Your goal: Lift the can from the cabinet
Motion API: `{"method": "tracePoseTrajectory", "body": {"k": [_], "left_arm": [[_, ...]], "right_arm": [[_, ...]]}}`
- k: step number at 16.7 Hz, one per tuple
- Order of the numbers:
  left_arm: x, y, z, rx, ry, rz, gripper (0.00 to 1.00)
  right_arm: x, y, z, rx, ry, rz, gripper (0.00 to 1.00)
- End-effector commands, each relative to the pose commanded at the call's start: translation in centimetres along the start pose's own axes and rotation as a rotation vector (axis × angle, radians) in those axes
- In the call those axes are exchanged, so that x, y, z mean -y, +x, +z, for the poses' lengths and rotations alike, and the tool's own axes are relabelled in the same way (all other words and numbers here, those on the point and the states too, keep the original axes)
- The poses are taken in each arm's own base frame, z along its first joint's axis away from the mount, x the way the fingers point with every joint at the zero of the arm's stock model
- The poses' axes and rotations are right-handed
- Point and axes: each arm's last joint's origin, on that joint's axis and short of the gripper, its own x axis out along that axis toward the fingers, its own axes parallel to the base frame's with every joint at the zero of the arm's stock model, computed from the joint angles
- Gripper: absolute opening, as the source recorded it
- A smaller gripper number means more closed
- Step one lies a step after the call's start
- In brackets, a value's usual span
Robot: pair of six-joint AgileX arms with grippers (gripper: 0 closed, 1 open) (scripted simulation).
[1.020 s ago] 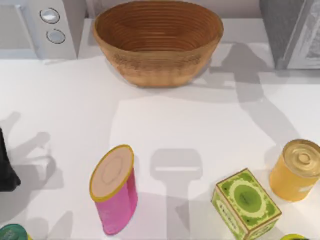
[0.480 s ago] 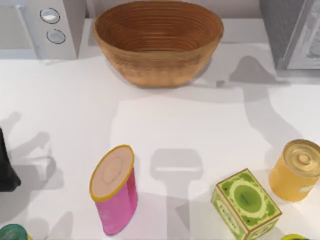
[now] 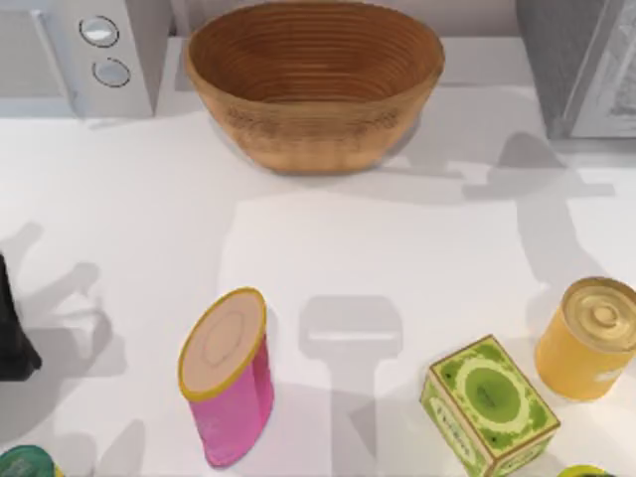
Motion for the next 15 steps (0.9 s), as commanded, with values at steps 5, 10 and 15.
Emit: {"method": "tracePoseTrajectory", "body": {"k": [5, 10, 15], "left_arm": [[0.0, 0.0, 0.0, 0.0, 0.0, 0.0, 1.0], [0.0, 0.0, 0.0, 0.0, 0.0, 0.0, 1.0], [0.0, 0.0, 0.0, 0.0, 0.0, 0.0, 1.0]], "right_arm": [[3.7, -2.1, -8.5, -0.016, 0.003, 0.002, 0.0], [6.3, -4.2, -19.4, -0.006, 0.02, 0.004, 0.0], [7.4, -4.7, -29.1, 0.012, 0.028, 0.005, 0.0]]}}
